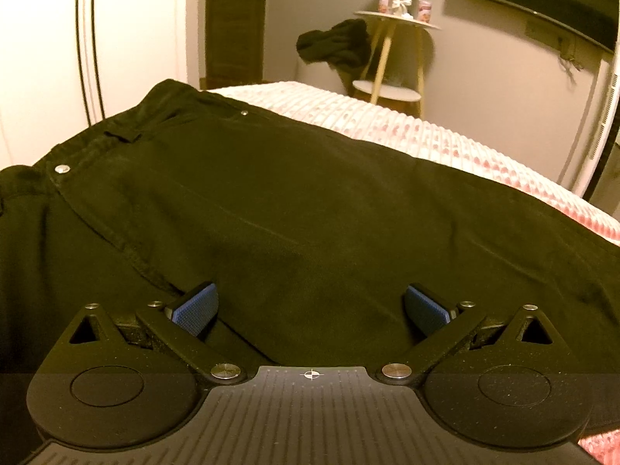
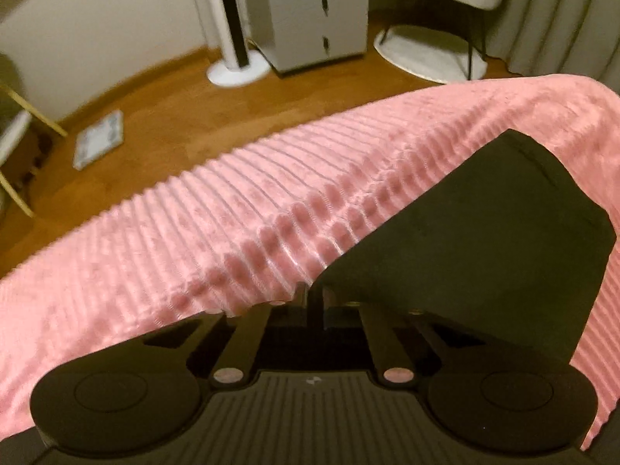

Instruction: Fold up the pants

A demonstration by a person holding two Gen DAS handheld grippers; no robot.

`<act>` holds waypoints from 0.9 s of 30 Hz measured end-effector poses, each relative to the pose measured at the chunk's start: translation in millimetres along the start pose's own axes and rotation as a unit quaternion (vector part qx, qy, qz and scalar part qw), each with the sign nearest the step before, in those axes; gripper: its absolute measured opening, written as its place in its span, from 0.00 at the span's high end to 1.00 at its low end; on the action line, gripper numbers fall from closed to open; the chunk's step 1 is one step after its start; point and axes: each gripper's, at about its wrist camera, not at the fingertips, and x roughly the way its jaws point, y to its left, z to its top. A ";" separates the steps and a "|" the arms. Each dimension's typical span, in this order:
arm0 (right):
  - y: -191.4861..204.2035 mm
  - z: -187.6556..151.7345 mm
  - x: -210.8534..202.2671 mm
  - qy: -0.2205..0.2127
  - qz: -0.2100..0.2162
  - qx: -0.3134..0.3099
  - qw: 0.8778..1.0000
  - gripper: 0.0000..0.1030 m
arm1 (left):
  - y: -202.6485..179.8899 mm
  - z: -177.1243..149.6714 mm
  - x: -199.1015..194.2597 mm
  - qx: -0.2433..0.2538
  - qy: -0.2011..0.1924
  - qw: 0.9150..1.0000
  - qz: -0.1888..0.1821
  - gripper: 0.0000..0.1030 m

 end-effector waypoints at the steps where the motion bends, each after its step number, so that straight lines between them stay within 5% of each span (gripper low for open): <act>1: -7.4 -5.8 -11.3 -0.015 0.014 -0.002 1.000 0.98 | 0.5 0.0 0.0 0.000 -0.001 1.000 -0.001 0.00; 7: -71.5 -89.6 -88.2 -0.098 0.070 0.007 0.993 0.99 | 8.1 1.9 -3.9 -0.041 -0.014 0.999 -0.015 0.00; 11: -110.8 -162.0 -94.9 -0.077 0.027 0.009 0.997 1.00 | 21.0 3.0 -7.8 -0.091 -0.025 0.995 -0.044 0.00; 13: -133.6 -176.6 -90.4 -0.064 0.053 0.043 0.996 1.00 | 24.5 2.8 -8.6 -0.107 -0.028 0.992 -0.056 0.00; 16: -151.1 -160.3 -98.9 -0.074 0.100 0.097 0.987 0.91 | 21.3 3.0 -8.8 -0.090 -0.026 0.994 -0.052 0.00; 17: -151.8 -149.6 -102.9 -0.086 0.119 0.109 0.983 0.78 | 20.6 3.5 -9.4 -0.088 -0.026 0.995 -0.050 0.00; 18: -150.2 -135.4 -105.7 -0.095 0.133 0.119 0.979 0.55 | 19.8 3.9 -10.3 -0.089 -0.027 0.994 -0.050 0.00; 20: -142.2 -103.9 -104.6 -0.111 0.156 0.136 0.972 0.33 | 19.6 4.7 -9.5 -0.091 -0.029 0.994 -0.048 0.00; 25: -99.3 -38.6 -63.6 -0.052 0.189 0.160 0.968 0.33 | 12.7 0.9 -8.2 -0.072 -0.035 0.996 -0.033 0.00; 27: -75.9 -22.2 -41.6 -0.022 0.149 0.145 0.978 0.35 | 12.3 0.3 -7.4 -0.071 -0.037 0.996 -0.031 0.00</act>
